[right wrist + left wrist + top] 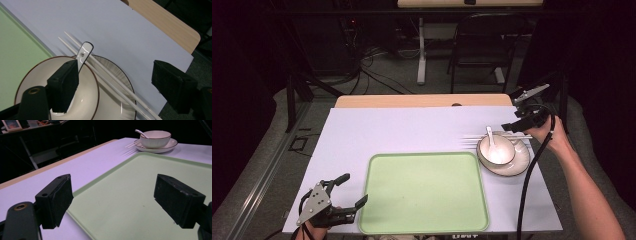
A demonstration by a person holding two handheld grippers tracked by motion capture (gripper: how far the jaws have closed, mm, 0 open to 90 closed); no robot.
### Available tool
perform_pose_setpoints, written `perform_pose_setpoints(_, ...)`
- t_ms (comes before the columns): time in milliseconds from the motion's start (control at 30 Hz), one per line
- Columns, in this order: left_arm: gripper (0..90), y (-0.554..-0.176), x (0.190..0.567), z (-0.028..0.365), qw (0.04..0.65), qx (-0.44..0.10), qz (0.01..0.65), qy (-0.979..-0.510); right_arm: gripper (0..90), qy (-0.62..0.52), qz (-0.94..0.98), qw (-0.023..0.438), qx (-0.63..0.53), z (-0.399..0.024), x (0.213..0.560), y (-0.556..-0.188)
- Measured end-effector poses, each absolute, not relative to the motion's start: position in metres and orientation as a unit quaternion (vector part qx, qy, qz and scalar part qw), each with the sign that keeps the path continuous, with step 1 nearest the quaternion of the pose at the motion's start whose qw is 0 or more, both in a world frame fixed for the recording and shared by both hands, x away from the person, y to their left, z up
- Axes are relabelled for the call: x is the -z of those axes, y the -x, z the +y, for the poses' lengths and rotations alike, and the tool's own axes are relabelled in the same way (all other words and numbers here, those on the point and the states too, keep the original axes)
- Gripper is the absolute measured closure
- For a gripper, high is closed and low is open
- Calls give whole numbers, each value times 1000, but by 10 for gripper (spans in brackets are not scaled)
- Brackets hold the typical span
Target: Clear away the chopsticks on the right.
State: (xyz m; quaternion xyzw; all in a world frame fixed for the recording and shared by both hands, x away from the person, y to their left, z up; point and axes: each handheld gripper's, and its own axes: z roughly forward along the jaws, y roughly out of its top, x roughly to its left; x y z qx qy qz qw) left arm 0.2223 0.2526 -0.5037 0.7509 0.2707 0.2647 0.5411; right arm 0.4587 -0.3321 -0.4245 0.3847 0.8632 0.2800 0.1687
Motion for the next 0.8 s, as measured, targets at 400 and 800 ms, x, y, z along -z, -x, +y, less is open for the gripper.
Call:
perform_pose_setpoints(400, 154, -222, 504, 253, 542, -264, 272, -750, 527, -383, 887, 134, -219, -333, 452, -494)
perform_pose_setpoints(800, 154, -222, 504, 253, 542, -264, 272, -750, 639, -374, 904, 86, -186, -338, 476, -507)
